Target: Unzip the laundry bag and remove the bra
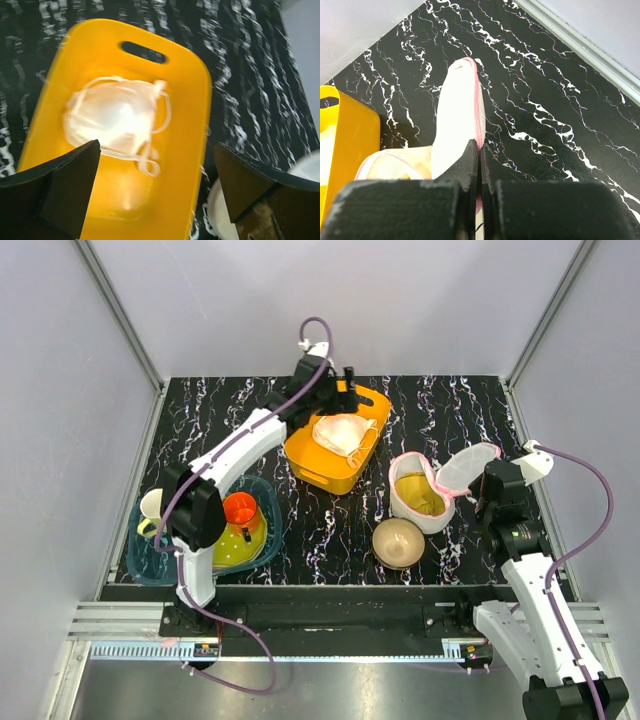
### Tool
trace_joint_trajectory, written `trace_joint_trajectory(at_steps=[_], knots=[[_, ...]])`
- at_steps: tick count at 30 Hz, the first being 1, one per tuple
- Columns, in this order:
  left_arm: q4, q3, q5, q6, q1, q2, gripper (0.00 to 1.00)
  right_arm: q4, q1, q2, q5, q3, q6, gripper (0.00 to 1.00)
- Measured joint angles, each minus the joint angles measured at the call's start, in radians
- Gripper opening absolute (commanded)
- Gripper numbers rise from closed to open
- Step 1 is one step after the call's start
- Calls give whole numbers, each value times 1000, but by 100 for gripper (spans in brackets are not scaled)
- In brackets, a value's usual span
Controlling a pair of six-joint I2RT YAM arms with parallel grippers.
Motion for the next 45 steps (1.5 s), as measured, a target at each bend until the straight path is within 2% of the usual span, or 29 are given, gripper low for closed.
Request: trace_joint_trajectory(at_steps=[4, 8, 13, 17, 19, 23, 27, 33, 38, 40, 41, 42, 43, 44, 45], knots=[[2, 0, 16, 60, -132, -48, 99, 0, 0, 2, 0, 0, 0, 0], [35, 1, 179, 69, -258, -64, 99, 0, 0, 8, 0, 0, 0, 0], [54, 1, 321, 77, -316, 1, 99, 0, 0, 18, -6, 0, 0, 0], [74, -41, 407, 80, -321, 68, 82, 0, 0, 19, -22, 0, 1, 0], [72, -58, 430, 86, -321, 99, 71, 0, 0, 19, -26, 0, 2, 0], [61, -68, 441, 96, -324, 134, 57, 0, 0, 18, -27, 0, 6, 0], [60, -66, 417, 117, -348, 145, 56, 0, 0, 11, -31, 0, 10, 0], [45, 11, 347, 143, -378, 249, 69, -1, 0, 6, -46, 0, 10, 0], [14, 57, 265, 159, -390, 357, 71, -1, 0, 6, -52, 0, 9, 0], [12, 69, 253, 158, -393, 386, 63, -1, 0, 7, -52, 0, 8, 0], [12, 72, 251, 157, -393, 394, 52, -2, 0, 7, -52, 0, 8, 0], [11, 77, 249, 154, -394, 397, 26, -2, -1, 7, -52, 0, 6, 0], [9, 84, 248, 150, -394, 398, 11, -3, -1, 6, -52, 0, 5, 0], [5, 92, 248, 146, -394, 399, 0, -4, -1, 6, -51, 0, 3, 0], [2, 100, 249, 144, -394, 399, 0, -7, -2, 6, -51, 0, 1, 0]])
